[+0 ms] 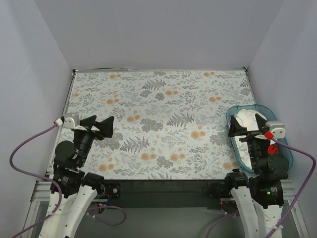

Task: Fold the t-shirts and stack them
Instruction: Grab the tshirt from the pile

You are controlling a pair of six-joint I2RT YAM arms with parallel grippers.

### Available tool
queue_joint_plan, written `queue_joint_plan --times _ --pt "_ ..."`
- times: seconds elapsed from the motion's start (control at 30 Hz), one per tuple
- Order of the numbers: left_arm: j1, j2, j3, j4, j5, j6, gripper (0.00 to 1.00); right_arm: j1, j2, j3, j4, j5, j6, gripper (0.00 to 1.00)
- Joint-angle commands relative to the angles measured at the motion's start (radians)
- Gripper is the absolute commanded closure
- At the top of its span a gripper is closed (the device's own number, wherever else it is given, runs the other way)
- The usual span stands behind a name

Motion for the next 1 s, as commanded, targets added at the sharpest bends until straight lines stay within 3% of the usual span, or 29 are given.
queue_joint_plan --times 0.0,0.23,0.37,0.47,0.5,0.7,0.87,0.97 --pt "-0.001 0.023 -0.038 0.049 0.031 -0.019 0.09 0.003 0.011 -0.007 -0.007 0.022 0.001 0.02" --pt "-0.009 0.041 -0.141 0.146 0.054 -0.051 0.09 0.005 0.121 0.008 -0.072 0.005 0.029 0.02" --pt "-0.023 0.032 -0.202 0.166 0.054 -0.079 0.09 0.003 0.293 0.042 -0.120 -0.044 0.023 0.02" --pt "-0.037 0.014 -0.245 0.178 0.077 -0.089 0.09 0.003 0.436 0.097 -0.174 0.025 0.078 0.02" --pt "-0.044 0.011 -0.252 0.181 0.070 -0.091 0.09 0.005 0.471 0.117 -0.206 0.128 0.101 0.02" --pt "-0.075 -0.012 -0.255 0.176 -0.005 -0.047 0.09 -0.008 0.726 0.247 -0.235 0.399 0.127 0.02" --pt "-0.090 -0.042 -0.261 0.180 -0.005 -0.047 0.09 -0.099 0.930 0.300 -0.241 0.404 0.169 0.06" --pt "-0.098 -0.054 -0.265 0.184 -0.005 -0.048 0.10 -0.190 1.005 0.303 -0.206 0.325 0.202 0.11"
